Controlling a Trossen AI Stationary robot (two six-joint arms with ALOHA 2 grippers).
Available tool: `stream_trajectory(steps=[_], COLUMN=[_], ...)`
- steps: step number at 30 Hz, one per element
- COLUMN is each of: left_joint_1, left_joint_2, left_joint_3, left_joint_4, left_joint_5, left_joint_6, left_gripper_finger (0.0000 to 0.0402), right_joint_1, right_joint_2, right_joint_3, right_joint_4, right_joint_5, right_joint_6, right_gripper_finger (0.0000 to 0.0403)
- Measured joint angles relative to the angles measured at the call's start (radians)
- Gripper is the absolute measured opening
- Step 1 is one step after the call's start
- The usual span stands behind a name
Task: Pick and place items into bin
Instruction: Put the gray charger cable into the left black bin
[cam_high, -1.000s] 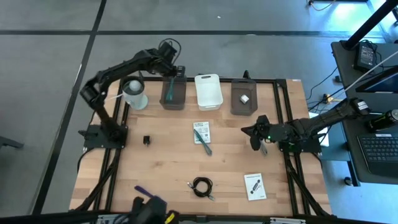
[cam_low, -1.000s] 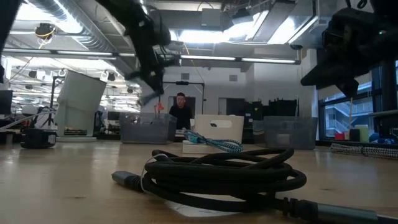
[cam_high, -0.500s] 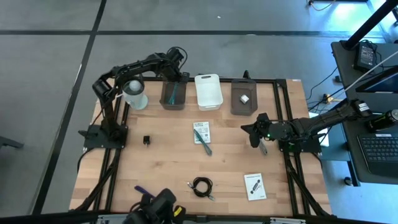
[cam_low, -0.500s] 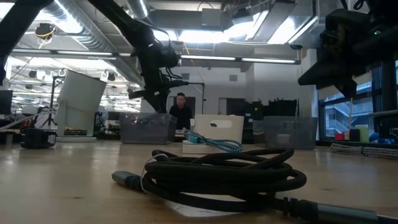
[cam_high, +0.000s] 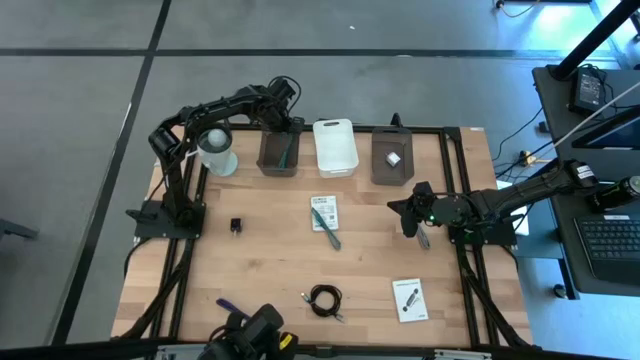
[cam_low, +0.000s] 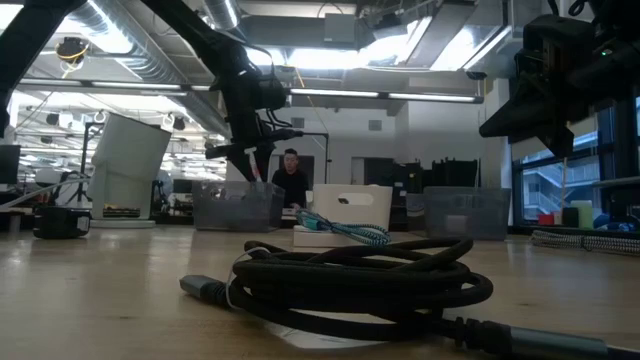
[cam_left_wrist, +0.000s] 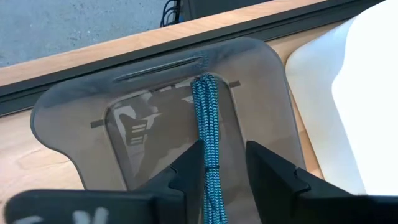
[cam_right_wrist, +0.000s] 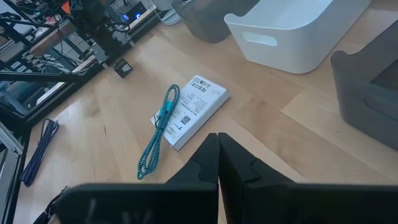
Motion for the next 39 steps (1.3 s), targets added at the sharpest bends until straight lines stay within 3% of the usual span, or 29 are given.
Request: stream_trajectory(steps=[8, 16, 27, 30, 34, 39], left_joint_1=[-0.008, -0.093, -0.442, -0.535, -0.634, -0.769], left_joint_2=[-0.053, -0.245, -0.378, -0.379, -0.379, -0.379], left_joint_3=[0.0, 0.0, -0.078, -0.115, -0.187, -0.312], left_joint_4=[0.017, 0.069, 0.083, 0.096, 0.05, 0.086], left_joint_5=[-0.019, -0.14, -0.444, -0.453, -0.355, -0.365], left_joint_6=[0.0, 0.018, 0.069, 0.083, 0.164, 0.044], left_gripper_finger=[0.0151, 0.0132, 0.0014, 0.0004, 0.0002, 0.0002], right_joint_1=[0.0, 0.0, 0.0, 0.0, 0.0, 0.0], right_joint_2=[0.0, 0.0, 0.0, 0.0, 0.0, 0.0], right_joint_3=[0.0, 0.0, 0.0, 0.0, 0.0, 0.0], right_joint_4=[0.0, -0.002, -0.002, -0.002, -0.002, -0.001], right_joint_5=[-0.001, -0.002, -0.002, -0.002, -0.002, -0.002], right_joint_6=[0.0, -0.005, -0.058, -0.063, -0.088, -0.085], right_gripper_finger=[0.0002, 0.0019, 0.002, 0.0021, 0.0021, 0.0021])
